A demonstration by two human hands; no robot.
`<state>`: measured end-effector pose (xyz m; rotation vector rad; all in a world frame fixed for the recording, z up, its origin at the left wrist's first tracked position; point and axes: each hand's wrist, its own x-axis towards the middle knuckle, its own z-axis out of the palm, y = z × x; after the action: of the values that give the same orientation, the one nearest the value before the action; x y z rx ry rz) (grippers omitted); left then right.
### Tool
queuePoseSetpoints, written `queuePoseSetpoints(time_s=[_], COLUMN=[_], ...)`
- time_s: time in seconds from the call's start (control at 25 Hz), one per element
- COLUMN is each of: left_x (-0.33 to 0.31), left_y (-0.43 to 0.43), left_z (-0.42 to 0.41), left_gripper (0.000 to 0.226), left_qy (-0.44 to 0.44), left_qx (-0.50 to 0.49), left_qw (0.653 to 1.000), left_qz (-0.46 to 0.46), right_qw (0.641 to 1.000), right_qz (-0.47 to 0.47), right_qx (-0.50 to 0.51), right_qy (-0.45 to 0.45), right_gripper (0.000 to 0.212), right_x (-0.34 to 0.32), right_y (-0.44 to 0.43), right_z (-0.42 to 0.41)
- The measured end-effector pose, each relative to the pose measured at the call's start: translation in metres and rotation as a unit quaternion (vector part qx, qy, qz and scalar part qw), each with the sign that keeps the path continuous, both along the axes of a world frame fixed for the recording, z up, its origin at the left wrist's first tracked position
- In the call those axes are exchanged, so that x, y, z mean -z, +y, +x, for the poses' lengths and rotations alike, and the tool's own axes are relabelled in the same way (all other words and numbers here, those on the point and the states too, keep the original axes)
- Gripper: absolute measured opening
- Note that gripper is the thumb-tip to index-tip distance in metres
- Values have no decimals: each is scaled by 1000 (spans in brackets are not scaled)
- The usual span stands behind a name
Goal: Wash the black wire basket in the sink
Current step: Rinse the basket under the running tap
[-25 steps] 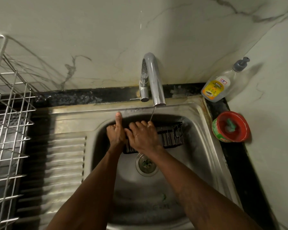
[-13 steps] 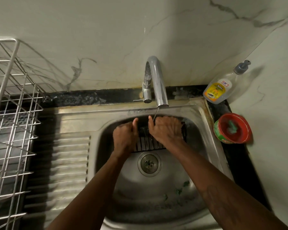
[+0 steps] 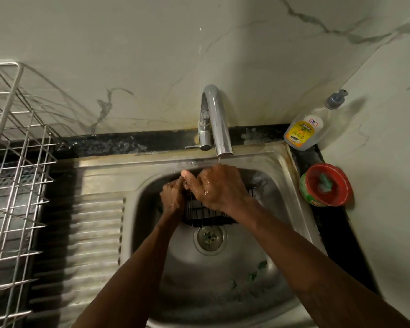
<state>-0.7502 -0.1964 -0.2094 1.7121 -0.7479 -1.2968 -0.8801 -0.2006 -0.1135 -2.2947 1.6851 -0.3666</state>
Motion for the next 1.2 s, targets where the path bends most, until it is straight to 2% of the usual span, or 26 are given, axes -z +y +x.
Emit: queuePoseSetpoints(time_s=[0.12,0.32,0.44,0.6,0.72,0.8,0.84,0.92,1.0,1.04,1.12,1.2], left_x=[-21,-48,-50,-40,-42,-47,-49,-49,-46,-47,-52,-55], left_y=[0,-8,-14,-13,-1,-4,-8,-15,-17,-16,-13,-6], left_z=[-5,-22,-30,-16,-23,-26,-24,-17,-8,-5,-8,-17], left_gripper=[45,54,54,44,46,47,48,50,48,46,41,37], left_qy=[31,9,-15,-6,-25,-41,-46,-43,-29,-27,-28,-23], left_qx=[67,14,-36,-27,13,-4,-16,-33,-48,-52,-45,-58], left_qw=[992,993,991,992,991,992,993,994,994,994,995,996], left_qz=[-103,-114,-125,-121,-134,-118,-111,-95,-93,-92,-90,-70], right_qw=[991,973,980,991,993,978,973,983,991,991,996,990], right_qz=[-110,-153,-113,-114,7,72,72,-1,-107,-121,-68,-4], right_qx=[69,159,150,26,77,138,159,147,49,4,13,84], right_qy=[30,69,64,71,91,138,154,110,63,50,49,113], right_gripper=[62,65,63,43,57,59,59,48,32,33,44,56], right_x=[14,10,10,14,3,-7,-9,-4,11,15,15,9], right_y=[1,-10,-3,21,0,-22,-27,-16,14,18,3,-20], right_z=[16,18,17,-2,-16,-9,-1,13,13,5,-15,-24])
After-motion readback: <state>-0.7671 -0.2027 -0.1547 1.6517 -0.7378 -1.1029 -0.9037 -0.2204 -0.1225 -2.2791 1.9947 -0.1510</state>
